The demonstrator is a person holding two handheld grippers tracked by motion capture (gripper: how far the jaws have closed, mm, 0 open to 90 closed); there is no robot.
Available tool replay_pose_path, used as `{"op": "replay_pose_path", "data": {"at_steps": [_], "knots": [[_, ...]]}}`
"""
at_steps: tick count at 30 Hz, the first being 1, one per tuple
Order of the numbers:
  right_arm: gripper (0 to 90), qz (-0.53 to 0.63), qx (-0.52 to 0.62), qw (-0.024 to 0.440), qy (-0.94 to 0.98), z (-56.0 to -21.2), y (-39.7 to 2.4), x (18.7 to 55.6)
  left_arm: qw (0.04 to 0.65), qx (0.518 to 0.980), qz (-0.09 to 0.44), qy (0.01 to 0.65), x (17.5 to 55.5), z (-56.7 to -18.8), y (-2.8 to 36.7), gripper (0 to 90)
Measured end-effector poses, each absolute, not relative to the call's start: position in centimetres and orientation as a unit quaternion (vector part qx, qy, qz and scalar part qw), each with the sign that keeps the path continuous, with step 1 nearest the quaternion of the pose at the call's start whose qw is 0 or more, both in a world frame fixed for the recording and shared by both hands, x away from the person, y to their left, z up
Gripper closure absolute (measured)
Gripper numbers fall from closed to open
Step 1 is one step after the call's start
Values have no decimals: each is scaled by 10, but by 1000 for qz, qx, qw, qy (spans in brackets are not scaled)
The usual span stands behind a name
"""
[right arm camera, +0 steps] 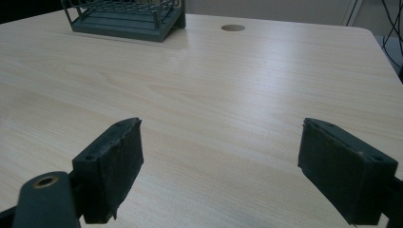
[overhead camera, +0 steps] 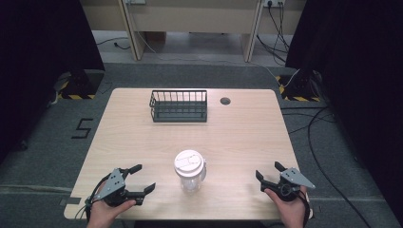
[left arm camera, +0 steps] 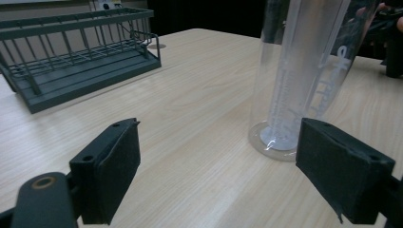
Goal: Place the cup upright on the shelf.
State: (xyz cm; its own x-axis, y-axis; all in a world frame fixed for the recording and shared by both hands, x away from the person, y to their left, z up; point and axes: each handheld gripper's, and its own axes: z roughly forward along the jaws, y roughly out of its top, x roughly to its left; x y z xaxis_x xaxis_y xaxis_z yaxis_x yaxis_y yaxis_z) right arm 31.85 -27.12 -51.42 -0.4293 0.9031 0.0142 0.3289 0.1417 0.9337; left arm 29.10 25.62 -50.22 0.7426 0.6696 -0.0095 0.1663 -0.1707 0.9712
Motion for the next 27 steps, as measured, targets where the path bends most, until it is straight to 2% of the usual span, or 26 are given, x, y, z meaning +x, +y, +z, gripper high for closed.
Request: {"op": "replay_pose_path", "data": {"at_steps": [10, 27], "knots": [[157, 481, 445, 299, 694, -514, -270, 318, 589, 739, 184, 269, 294, -498, 237, 143], [157, 480, 445, 299, 694, -514, -270, 318, 587, 759, 178, 215, 295, -492, 206, 143]]}}
